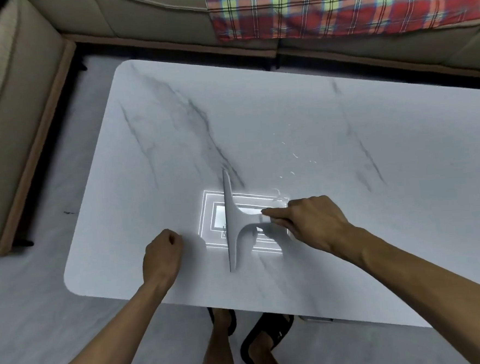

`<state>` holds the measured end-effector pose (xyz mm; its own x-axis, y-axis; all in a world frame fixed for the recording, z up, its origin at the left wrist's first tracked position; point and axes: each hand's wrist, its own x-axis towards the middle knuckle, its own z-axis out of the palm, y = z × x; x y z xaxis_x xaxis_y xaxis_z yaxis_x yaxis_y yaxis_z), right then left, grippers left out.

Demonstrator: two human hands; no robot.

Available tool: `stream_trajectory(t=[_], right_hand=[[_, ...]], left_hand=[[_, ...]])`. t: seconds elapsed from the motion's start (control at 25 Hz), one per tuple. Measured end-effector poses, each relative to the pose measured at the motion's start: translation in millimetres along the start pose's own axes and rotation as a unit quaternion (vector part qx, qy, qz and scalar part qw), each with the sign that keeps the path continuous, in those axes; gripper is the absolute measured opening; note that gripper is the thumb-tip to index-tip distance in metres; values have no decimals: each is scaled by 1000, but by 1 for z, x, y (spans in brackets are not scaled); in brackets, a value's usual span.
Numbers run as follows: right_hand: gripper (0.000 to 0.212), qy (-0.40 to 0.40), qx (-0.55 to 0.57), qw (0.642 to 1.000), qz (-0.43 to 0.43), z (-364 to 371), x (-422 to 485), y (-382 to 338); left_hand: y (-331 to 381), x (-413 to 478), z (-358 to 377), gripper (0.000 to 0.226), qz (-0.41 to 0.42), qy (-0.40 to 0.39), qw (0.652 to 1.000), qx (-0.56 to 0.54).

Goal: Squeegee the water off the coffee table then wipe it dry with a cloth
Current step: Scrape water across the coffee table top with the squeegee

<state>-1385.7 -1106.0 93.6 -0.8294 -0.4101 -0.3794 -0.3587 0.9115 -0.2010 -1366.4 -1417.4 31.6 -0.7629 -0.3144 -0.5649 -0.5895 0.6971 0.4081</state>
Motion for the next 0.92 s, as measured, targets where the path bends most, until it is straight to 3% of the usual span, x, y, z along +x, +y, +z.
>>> stream_trajectory(t=[0.08, 0.2, 0.32, 0.44, 0.6, 0.72, 0.84, 0.92], right_hand=[[38, -25, 3, 998, -58, 1, 34, -30], [38, -63, 7, 989, -136, 12, 96, -85], [38, -109, -18, 971, -214, 33, 147, -141], [39, -124, -47, 962, -240, 46, 169, -149], [39, -105, 6, 986, -128, 26, 163, -68], [37, -67, -8, 998, 7, -3, 127, 10], [36, -61, -47, 988, 134, -17, 80, 65], [35, -52, -71, 977, 194, -25, 54, 81]], left_hand=[[-9, 16, -12, 21, -19, 13, 999, -24], [-32, 44, -38, 40, -65, 15, 997, -38], [-55, 70, -63, 40, -105, 8, 994, -31], [-66, 90, -74, 41, -124, -18, 992, -17], [-52, 111, -61, 47, -95, -61, 994, 5], [-20, 120, -44, 33, -61, -100, 993, 7], [14, 121, -33, 18, -38, -134, 990, 1], [30, 119, -29, 20, -19, -146, 989, 5]])
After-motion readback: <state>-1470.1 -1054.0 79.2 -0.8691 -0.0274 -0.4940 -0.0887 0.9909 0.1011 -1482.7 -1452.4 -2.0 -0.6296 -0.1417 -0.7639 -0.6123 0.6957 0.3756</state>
